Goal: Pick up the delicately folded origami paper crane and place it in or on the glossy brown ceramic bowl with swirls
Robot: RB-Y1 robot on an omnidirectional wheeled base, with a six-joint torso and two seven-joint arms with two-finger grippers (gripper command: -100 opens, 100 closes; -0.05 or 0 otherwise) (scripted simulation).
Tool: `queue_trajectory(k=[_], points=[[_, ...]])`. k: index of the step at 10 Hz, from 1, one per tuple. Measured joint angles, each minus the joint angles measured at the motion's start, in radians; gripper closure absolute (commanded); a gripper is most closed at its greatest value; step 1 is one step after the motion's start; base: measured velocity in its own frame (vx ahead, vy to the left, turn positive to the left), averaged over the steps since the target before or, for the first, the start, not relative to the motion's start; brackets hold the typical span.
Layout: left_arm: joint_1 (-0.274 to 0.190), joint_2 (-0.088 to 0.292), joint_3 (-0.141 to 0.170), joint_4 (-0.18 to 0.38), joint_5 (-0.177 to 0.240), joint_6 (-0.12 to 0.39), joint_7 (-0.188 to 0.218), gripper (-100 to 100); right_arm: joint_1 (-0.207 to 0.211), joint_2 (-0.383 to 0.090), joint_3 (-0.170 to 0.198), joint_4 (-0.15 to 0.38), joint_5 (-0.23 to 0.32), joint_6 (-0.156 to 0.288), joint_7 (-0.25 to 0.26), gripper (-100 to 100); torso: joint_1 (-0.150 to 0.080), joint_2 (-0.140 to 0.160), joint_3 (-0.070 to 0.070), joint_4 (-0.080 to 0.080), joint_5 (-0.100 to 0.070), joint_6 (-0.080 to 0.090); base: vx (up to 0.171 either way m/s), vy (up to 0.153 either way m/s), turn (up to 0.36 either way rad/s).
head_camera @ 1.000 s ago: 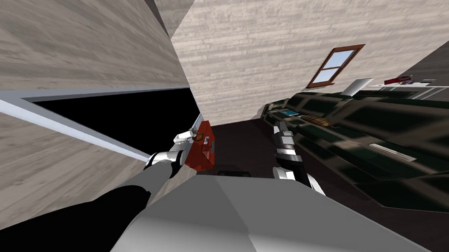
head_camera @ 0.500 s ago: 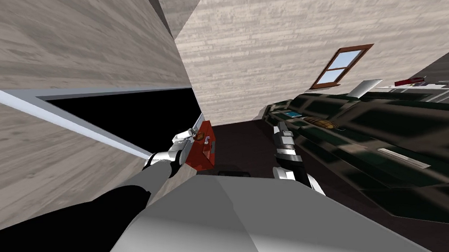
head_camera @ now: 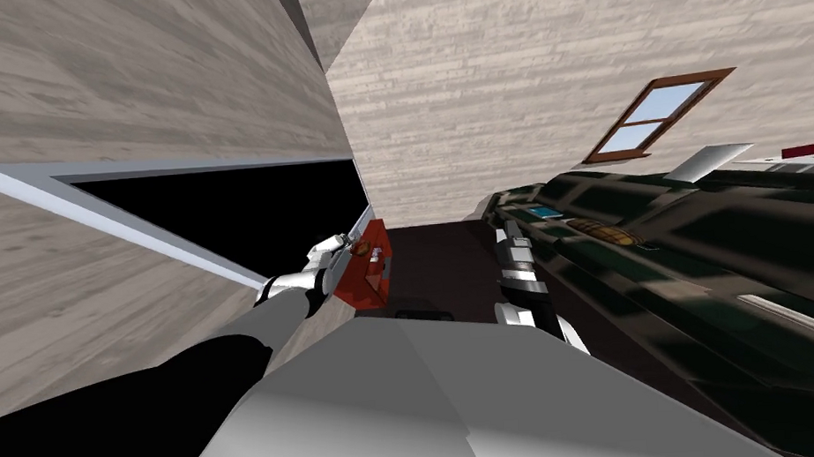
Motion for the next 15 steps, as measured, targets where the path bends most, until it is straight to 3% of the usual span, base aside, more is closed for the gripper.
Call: queue_trajectory(k=[1, 3, 5, 7, 10, 12, 13, 15], points=[[0.007, 0.000, 0.008, -0.015, -0.002, 0.016, -0.026, -100, 0.000, 0.000, 0.000, 0.000, 0.000, 0.000, 0.000, 0, 0.003, 0.002, 0.001, 0.000, 0.001, 0.001, 0.114, -0.086, 0.211], [-0.005, 0.018, 0.055, 0.011, 0.038, 0.055, -0.085, -100, 0.000, 0.000, 0.000, 0.000, 0.000, 0.000, 0.000, 0, 0.001, 0.000, 0.000, 0.000, 0.000, 0.000, 0.081, -0.068, 0.089], [-0.001, 0.020, 0.065, 0.006, 0.043, 0.065, -0.142, -100, 0.000, 0.000, 0.000, 0.000, 0.000, 0.000, 0.000, 0, 0.006, 0.004, 0.003, 0.001, 0.001, 0.002, 0.050, -0.030, 0.119], [-0.005, 0.036, 0.111, 0.014, 0.078, 0.107, -0.188, -100, 0.000, 0.000, 0.000, 0.000, 0.000, 0.000, 0.000, 0, 0.001, 0.000, 0.000, 0.000, 0.000, 0.001, 0.078, -0.082, 0.077], [-0.012, 0.040, 0.121, 0.030, 0.088, 0.109, -0.267, -100, 0.000, 0.000, 0.000, 0.000, 0.000, 0.000, 0.000, 0, 0.006, 0.005, 0.003, 0.002, 0.001, 0.001, 0.033, -0.034, 0.076], [-0.032, 0.060, 0.167, 0.072, 0.132, 0.137, -0.338, -100, 0.000, 0.000, 0.000, 0.000, 0.000, 0.000, 0.000, 0, -0.001, 0.000, 0.000, 0.000, 0.000, 0.001, 0.083, -0.101, 0.093], [-0.026, 0.061, 0.174, 0.063, 0.134, 0.147, -0.369, -100, 0.000, 0.000, 0.000, 0.000, 0.000, 0.000, 0.000, 0, 0.001, 0.002, 0.001, 0.001, 0.000, 0.002, 0.100, -0.104, 0.260], [-0.028, 0.076, 0.220, 0.066, 0.169, 0.193, -0.420, -100, 0.000, 0.000, 0.000, 0.000, 0.000, 0.000, 0.000, 0, -0.001, 0.000, 0.000, 0.000, 0.000, 0.002, 0.074, -0.090, 0.062]])
